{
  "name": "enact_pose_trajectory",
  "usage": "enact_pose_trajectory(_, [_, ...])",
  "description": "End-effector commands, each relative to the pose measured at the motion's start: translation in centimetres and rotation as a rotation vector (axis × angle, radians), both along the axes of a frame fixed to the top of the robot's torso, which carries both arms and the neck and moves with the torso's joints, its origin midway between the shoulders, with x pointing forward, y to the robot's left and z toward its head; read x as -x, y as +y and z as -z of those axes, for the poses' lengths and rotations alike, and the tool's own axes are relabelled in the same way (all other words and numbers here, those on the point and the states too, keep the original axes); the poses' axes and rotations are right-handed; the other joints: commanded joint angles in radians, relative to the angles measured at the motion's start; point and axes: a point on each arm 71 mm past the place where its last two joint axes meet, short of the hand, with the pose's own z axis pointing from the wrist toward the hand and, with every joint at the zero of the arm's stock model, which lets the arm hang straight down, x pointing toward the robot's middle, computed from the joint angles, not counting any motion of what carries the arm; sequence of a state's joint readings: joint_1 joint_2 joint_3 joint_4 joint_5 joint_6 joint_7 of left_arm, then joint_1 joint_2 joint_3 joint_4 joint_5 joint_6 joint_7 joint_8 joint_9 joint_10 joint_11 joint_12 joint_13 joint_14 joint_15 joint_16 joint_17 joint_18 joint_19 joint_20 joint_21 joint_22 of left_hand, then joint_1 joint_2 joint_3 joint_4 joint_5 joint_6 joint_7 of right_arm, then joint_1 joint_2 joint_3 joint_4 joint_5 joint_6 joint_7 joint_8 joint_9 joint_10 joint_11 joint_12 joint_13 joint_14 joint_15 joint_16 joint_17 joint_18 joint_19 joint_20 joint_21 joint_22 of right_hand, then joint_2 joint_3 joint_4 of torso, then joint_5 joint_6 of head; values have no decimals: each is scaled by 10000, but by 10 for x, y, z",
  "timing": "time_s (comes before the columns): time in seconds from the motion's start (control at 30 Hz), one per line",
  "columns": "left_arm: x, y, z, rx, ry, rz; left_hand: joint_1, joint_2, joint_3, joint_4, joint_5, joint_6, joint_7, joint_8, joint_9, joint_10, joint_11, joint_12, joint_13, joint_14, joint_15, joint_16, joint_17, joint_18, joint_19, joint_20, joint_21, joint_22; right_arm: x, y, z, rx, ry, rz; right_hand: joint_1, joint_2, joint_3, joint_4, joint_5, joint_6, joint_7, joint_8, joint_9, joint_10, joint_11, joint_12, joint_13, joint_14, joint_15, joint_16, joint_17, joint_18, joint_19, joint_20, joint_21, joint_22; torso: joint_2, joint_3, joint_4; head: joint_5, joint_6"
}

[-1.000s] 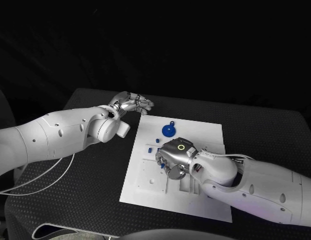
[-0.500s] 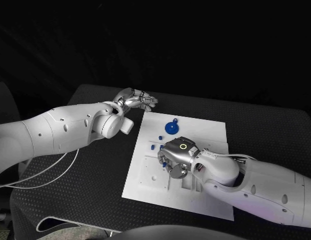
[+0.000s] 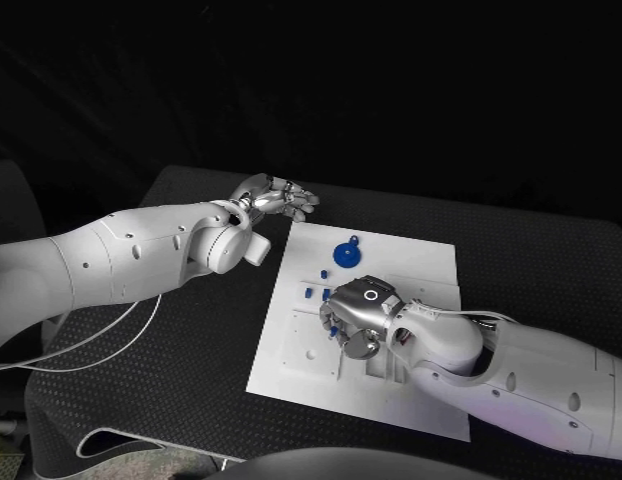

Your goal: Assemble the parts on the task board

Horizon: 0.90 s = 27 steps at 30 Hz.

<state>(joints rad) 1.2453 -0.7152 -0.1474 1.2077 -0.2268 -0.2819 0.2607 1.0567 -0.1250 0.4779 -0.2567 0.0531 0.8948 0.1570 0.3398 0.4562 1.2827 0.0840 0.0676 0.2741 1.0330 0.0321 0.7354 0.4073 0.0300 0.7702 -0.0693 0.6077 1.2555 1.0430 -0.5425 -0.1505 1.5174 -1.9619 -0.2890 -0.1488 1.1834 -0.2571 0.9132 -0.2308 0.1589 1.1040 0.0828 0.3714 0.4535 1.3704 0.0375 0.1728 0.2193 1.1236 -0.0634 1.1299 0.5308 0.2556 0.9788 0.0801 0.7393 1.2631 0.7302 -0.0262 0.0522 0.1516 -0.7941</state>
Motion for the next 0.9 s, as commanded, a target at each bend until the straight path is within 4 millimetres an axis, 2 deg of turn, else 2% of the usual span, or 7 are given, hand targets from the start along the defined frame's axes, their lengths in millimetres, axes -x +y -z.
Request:
enact_pose_trajectory(0.03, [0, -2, -1, 103, -5, 66, -24, 90, 16, 46, 56, -58, -20, -19, -5, -66, 15, 20, 0, 50, -9, -65, 13, 0, 21, 17, -54, 13, 2, 1, 1, 95, 98, -143, -52, 23, -39, -13, 39, 43, 3, 38, 11, 77, -24, -64, 16, 14, -56, -47, 15, 62, 77, 14, -48, 4, 4, -1, 6, 46, -10])
enact_pose_trajectory(0.27, [-1, -1, -1, 89, 0, 33, -23, 87, 17, 47, 56, -62, -19, -20, -5, -69, 15, 19, 0, 50, -8, -73, 20, 1, 23, 16, -59, 16, 3, 2, 1, 111, 156, -176, -60, 29, -46, -17, 48, 43, 4, 37, 13, 79, -24, -68, 18, 16, -56, -51, 18, 62, 79, 13, -50, 5, 2, 4, -2, 128, -29])
enact_pose_trajectory(0.43, [0, -2, -1, 97, 6, 54, -21, 86, 18, 47, 56, -66, -18, -20, -6, -72, 16, 18, -1, 49, -8, -79, 25, 2, 24, 16, -62, 17, 2, 0, 3, 162, 172, -140, -66, 34, -50, -20, 51, 42, 4, 36, 14, 79, -24, -71, 19, 16, -56, -54, 21, 62, 80, 13, -51, 5, -3, -7, 3, 140, -30])
enact_pose_trajectory(0.9, [0, -2, 0, 95, 30, 53, -22, 88, 23, 56, 57, -78, -13, -23, -7, -75, 18, 18, 0, 52, -7, -98, 44, 3, 31, 17, -73, 23, 3, 2, 3, 148, 223, -173, -72, 47, -57, -35, 44, 37, 5, 32, 18, 80, -24, -80, 22, 18, -56, -64, 28, 62, 80, 11, -56, 5, -1, -10, 3, 196, -56])
